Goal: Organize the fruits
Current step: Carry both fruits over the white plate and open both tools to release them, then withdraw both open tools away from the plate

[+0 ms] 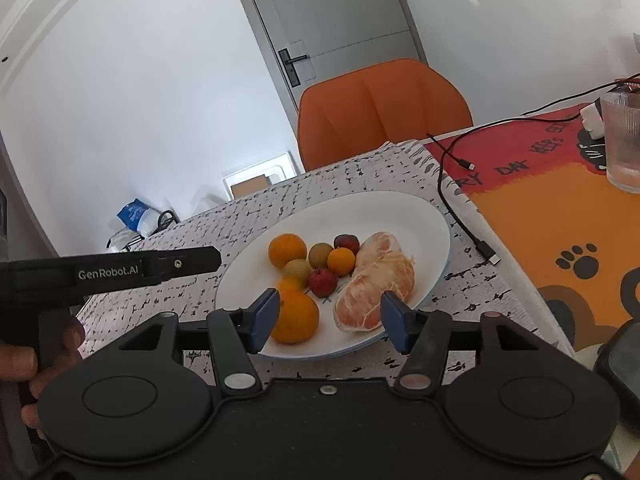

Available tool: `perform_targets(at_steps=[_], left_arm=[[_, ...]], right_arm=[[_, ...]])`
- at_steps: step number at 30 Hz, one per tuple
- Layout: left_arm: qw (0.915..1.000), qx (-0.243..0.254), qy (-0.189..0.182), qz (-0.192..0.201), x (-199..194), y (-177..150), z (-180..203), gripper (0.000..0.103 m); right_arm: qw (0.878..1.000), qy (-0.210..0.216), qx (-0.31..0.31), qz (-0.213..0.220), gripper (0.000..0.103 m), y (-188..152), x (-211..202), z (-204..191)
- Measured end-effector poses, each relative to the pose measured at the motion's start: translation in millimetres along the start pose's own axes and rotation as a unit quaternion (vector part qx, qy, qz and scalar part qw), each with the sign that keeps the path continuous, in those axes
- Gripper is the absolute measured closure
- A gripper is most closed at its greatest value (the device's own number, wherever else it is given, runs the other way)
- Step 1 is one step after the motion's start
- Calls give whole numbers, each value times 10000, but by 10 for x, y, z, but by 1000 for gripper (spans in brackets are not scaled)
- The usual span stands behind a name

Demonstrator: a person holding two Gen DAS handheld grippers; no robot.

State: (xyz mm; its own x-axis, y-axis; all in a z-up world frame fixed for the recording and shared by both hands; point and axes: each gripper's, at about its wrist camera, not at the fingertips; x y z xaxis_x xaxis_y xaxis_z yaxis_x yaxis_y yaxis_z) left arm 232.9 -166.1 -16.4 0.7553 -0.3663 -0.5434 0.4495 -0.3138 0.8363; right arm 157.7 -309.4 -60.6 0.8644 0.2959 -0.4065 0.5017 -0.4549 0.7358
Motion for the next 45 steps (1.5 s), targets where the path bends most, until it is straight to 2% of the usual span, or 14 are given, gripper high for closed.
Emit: perform_targets(at_steps=[2, 4, 9, 13, 15, 18, 25, 30, 37, 45], left_arm=[[10000, 49, 61, -24, -30, -12, -12, 78], [9999, 85, 104, -16, -67, -28, -26, 73], [9997, 38, 257, 5, -180, -72, -107, 50], [9994, 14, 358, 22, -282, -109, -179, 35], [9990, -40, 450, -33, -331, -129, -230, 23], [9976, -159, 668, -120, -400, -159, -313, 22], [9951, -377, 910, -110, -639, -262, -489, 21], [9936, -490, 1012, -60, -809, -331, -588, 7], [9923, -627, 1072, 34, -1050, -432, -688, 0], [9906, -751, 1133, 153, -1315, -520, -760, 0]], right_arm=[[10000, 14, 1, -26, 46, -11, 11, -11], [10000, 30, -4, -38, 45, -23, 15, -31], [10000, 59, -40, -23, 41, -31, 9, -99], [9999, 80, -93, -19, 38, -47, -11, -171], [9999, 101, -107, -27, 38, -48, -6, -204], [9998, 142, -130, -41, 37, -64, -12, -258], [9996, 232, -172, -45, 26, -110, -40, -393], [9993, 267, -270, -9, 14, -141, -81, -506], [9986, 333, -418, 35, 0, -201, -146, -667], [9987, 318, -389, -34, 0, -241, -203, -778]])
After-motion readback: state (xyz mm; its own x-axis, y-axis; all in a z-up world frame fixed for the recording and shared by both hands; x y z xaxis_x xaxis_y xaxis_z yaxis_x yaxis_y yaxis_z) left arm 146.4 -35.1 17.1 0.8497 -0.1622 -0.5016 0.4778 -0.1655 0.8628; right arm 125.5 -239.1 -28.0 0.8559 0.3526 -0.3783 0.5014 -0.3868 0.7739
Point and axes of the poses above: each gripper's, at about its wrist camera, not at the fingertips, and x roughly the way its jaws point, z to its right, y to its top, and after that the axes turned 13 degrees about x, right-handed
